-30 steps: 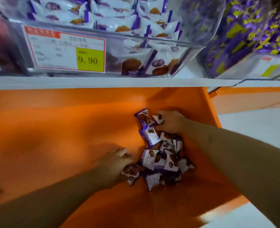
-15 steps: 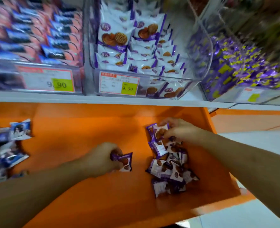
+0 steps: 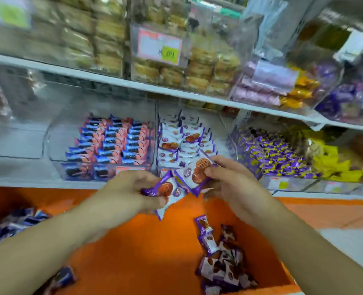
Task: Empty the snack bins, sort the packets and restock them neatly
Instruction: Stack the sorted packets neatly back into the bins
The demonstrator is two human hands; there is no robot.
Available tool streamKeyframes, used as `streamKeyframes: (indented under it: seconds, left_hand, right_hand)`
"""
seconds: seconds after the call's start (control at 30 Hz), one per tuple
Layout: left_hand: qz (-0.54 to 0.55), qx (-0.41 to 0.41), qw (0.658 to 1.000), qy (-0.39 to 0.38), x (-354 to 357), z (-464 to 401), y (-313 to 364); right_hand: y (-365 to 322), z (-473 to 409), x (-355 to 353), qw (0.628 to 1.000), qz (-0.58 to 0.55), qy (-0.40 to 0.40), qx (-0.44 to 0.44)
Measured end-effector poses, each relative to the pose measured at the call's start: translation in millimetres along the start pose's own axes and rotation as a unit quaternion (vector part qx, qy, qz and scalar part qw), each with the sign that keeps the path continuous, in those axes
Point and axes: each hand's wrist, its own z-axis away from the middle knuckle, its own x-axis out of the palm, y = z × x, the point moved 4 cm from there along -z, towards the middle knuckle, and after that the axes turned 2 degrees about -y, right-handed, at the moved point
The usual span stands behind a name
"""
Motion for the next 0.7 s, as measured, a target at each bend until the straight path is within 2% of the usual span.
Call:
streamKeyframes:
  seconds: [0.1, 0.23, 0.4, 0.5, 0.6, 0.7]
  left_hand:
    - [0.081, 0.006, 0.996, 0.035, -12, 9, 6]
    - [0.195, -0.013, 0.978, 0.066, -19, 10, 15]
    - [0.159, 0.000, 0.984, 0.078, -30, 9, 28]
    - [0.145, 0.008, 0.985, 0.098, -32, 6, 27]
    - [0.198, 0.009, 0.976, 0.094, -25, 0, 22]
    - [0.228, 0.006, 0.971, 0.075, -16, -4, 20]
  right_hand:
    - [-15, 5, 20, 0.995, -0.057, 0.046, -0.061]
    - [-12, 12, 43, 0.995, -0.059, 0.010, -0.085]
    - [-3, 5, 40, 0.994, 0.054, 0.026, -0.095]
    - [0, -2, 40, 0.993, 0.054, 0.027, -0.097]
    - [10, -10, 45, 0.993, 0.058, 0.029, -0.102]
    - [16, -15, 42, 0.988, 0.063, 0.075, -0.115]
